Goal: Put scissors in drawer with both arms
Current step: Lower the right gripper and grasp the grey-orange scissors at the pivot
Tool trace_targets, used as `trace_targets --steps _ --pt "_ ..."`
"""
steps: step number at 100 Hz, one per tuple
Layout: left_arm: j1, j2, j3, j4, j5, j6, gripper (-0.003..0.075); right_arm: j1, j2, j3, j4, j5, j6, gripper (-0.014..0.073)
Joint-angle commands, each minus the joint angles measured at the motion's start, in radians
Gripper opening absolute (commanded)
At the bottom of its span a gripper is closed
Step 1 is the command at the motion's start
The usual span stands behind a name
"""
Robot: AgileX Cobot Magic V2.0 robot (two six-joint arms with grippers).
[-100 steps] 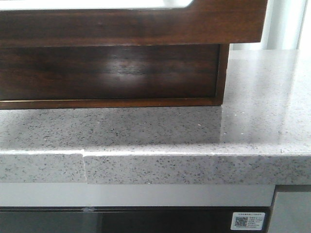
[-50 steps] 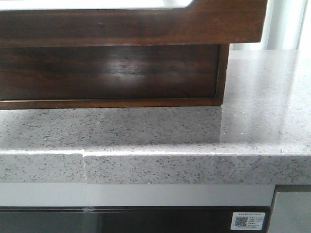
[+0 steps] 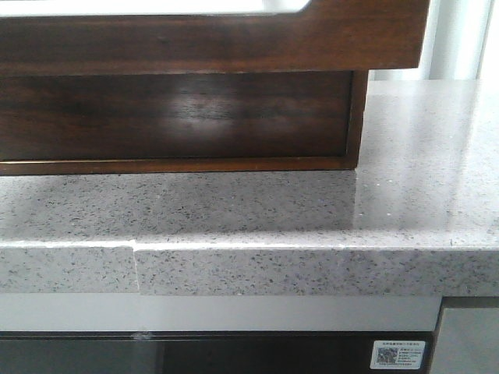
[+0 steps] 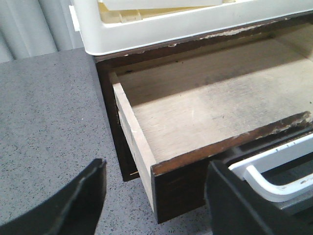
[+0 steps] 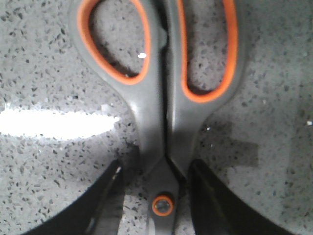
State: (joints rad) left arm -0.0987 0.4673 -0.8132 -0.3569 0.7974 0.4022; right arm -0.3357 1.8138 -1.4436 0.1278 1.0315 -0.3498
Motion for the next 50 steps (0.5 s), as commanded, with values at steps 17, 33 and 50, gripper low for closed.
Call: trace_targets --steps 17,33,50 --pt "-0.004 0.012 -0.032 -0.028 -0.075 -0.012 0.0421 -0.002 -0.038 -0.031 -0.011 -0.005 -0.011 0.0260" --pt "-0.004 0.012 -0.032 -0.028 -0.075 -0.012 0.0421 -0.002 -0.032 -0.031 -0.011 0.003 -0.011 0.0221" --pt "-0.004 0.012 -0.032 -0.028 -0.075 -0.012 0.0421 -0.002 -0.032 -0.031 -0.013 0.006 -0.011 0.0104"
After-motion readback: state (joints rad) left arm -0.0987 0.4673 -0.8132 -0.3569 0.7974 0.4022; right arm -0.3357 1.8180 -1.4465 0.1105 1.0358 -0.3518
